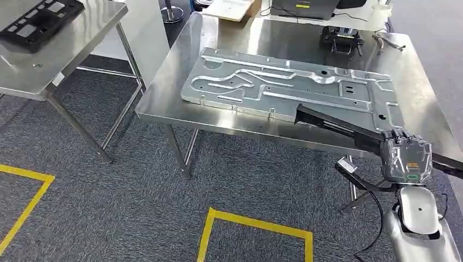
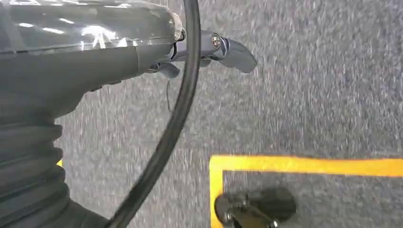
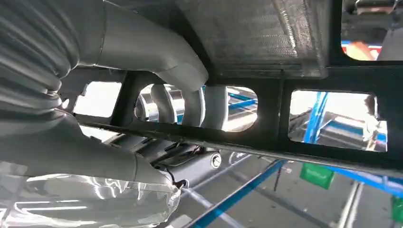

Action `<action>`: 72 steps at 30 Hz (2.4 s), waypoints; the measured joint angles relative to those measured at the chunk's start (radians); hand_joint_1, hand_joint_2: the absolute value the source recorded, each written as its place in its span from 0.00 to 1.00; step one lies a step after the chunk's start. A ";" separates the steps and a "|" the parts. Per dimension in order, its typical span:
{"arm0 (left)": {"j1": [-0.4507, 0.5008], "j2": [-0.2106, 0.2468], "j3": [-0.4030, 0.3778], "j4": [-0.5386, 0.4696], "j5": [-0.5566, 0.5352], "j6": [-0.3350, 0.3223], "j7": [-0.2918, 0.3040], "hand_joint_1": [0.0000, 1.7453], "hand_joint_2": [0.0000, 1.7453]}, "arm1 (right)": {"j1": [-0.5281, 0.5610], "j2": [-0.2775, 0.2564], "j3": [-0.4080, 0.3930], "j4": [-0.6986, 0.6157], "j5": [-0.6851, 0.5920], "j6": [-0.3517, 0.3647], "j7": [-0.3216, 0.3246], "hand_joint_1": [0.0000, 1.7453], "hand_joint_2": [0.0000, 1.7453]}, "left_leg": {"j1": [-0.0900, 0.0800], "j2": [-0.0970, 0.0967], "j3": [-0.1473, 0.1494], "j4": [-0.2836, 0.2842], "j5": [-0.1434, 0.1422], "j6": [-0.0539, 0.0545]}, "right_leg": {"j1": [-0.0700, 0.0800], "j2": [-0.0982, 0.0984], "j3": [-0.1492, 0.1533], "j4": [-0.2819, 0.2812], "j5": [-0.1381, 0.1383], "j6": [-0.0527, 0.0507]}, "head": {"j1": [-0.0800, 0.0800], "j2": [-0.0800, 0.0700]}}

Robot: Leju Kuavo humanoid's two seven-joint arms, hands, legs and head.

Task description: Take the parts from the cabinet and place them on the table.

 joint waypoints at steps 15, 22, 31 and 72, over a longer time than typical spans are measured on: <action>0.028 -0.027 -0.055 0.007 -0.042 0.013 -0.006 0.00 1.00 | 0.055 -0.034 0.013 -0.119 0.000 0.009 -0.030 1.00 1.00 | 0.023 0.007 -0.029 0.277 -0.179 -0.082 | -0.020 -0.007 0.015 -0.238 0.156 -0.037 | -0.001 0.000; 0.043 -0.023 -0.057 0.008 -0.039 0.010 -0.012 0.00 1.00 | 0.047 -0.034 0.044 -0.141 0.007 0.025 -0.034 1.00 1.00 | -0.021 0.000 -0.101 0.065 0.032 -0.002 | 0.013 -0.004 0.112 -0.234 0.080 -0.042 | 0.000 0.000; 0.028 -0.034 -0.058 0.008 -0.037 0.002 -0.013 0.00 1.00 | 0.027 -0.036 0.063 -0.137 0.007 0.042 -0.031 1.00 1.00 | -0.012 -0.001 -0.047 0.016 0.019 0.009 | 0.000 -0.003 -0.029 0.006 -0.040 0.000 | -0.001 0.000; -0.228 -0.214 -0.142 0.117 -0.007 0.128 0.203 0.00 1.00 | -0.276 0.055 0.331 0.420 0.025 -0.001 0.195 1.00 1.00 | -0.009 0.028 0.042 0.030 -0.060 -0.037 | -0.006 -0.008 0.000 -0.261 0.195 -0.027 | -0.001 0.000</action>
